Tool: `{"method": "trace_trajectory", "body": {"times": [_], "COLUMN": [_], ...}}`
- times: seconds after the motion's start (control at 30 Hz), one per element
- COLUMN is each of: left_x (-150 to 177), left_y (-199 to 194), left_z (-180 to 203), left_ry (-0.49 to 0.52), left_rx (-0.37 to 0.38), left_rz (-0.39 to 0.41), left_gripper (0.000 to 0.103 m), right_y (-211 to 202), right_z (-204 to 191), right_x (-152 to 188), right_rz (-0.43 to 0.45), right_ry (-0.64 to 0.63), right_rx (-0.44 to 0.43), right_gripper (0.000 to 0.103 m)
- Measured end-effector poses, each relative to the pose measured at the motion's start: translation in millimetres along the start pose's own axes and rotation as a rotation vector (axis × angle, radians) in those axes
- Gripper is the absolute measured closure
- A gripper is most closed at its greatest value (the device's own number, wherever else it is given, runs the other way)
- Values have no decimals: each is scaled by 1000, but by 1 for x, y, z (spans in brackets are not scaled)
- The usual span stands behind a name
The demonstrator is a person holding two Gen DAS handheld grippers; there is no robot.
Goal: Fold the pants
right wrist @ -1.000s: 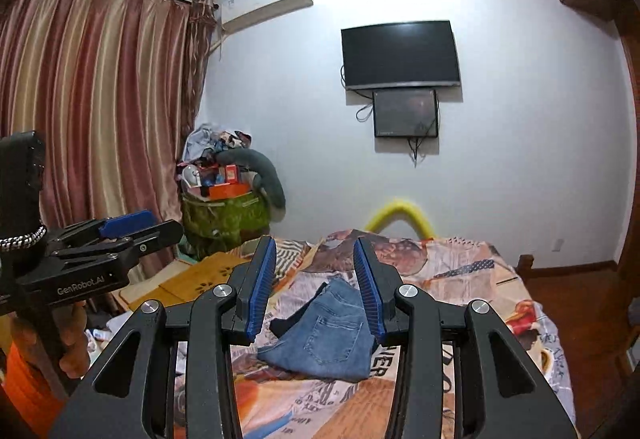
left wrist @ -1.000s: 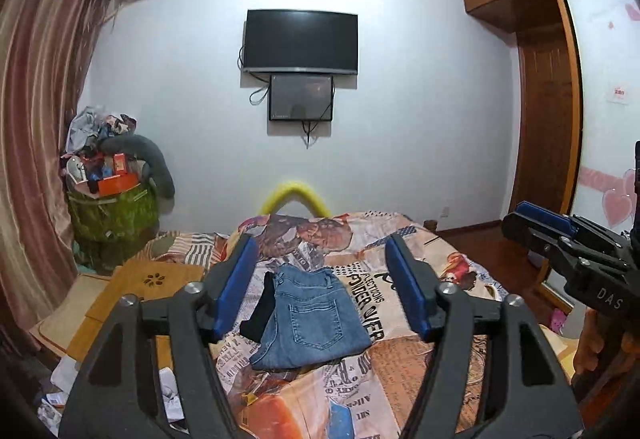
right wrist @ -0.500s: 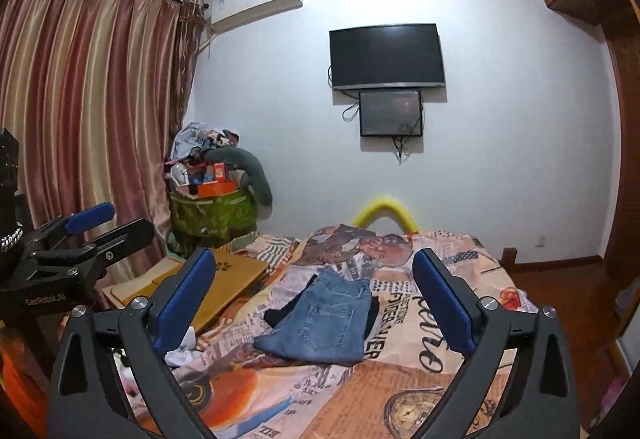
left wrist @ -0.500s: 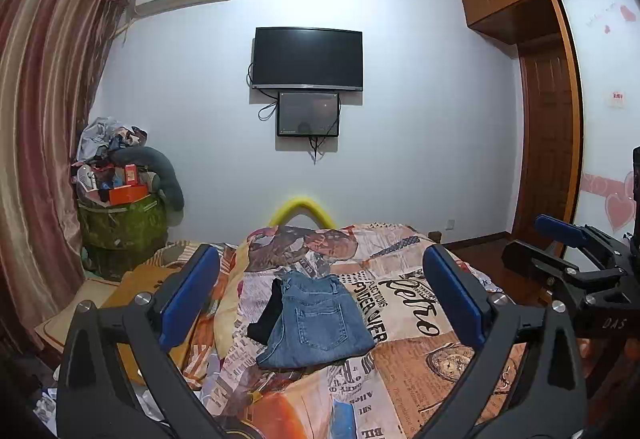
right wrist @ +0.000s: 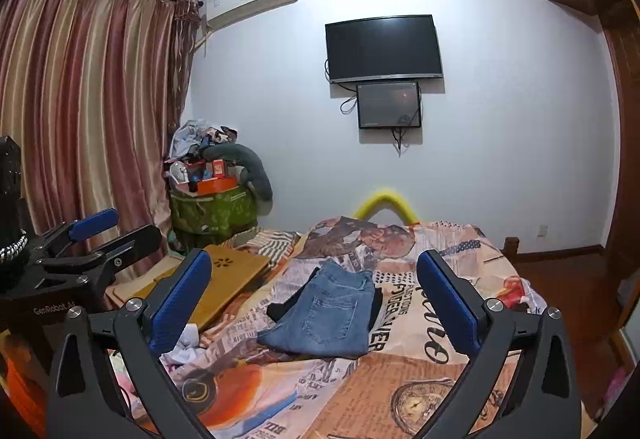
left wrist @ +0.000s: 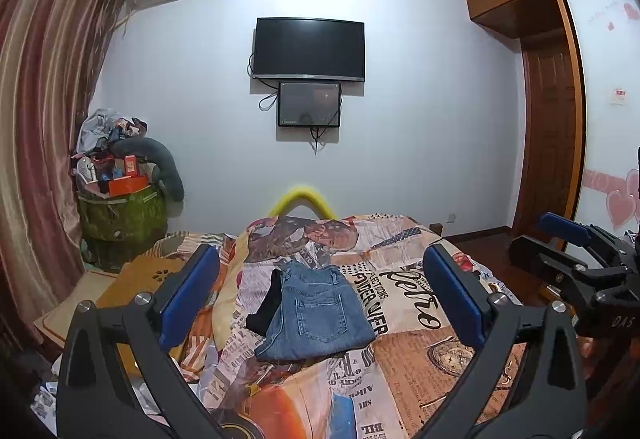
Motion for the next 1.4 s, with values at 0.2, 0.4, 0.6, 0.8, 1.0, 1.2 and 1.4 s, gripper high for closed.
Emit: {"method": "trace_trajectory", "body": {"times": [0.2,0.4,0.6,0.8,1.0,1.2,1.4], "left_x": [3,6,7,7,7,6,6], "left_y": [1,3,3,3,2,1,0], "left_z": [0,2,2,2,3,4,6], "left_ry": [-2,-3,-1,-1,-1,-3,0], "left_rx": [6,9,9,15,19,26,31], "left_rz": [-7,-10,-13,-18,-20,-20,-23], "left_gripper": [0,0,0,0,0,0,0], "right_y": [-2,-4,-7,-10,-10,-11,-11], "right_z": [2,3,3,1,1,1,2], "right_x": [0,-2,-4,-5,-4,-4,-5], "right_rz": [4,6,11,13,15,12,11], "right_ry": [11,16,27,27,34,35,36], "right_rx": [10,14,19,27,28,35,36], "right_gripper": [1,1,1,1,1,1,1]}}
Point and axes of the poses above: each gripper's, at about its wrist camera, not at the fingertips, and y roughly the way its jaws point, z to its right, x to its underside, the point moved 6 cm from there along y, roughly the way its jaws point, and after that the axes turned 5 degrees about z, right-handed, at the moved point
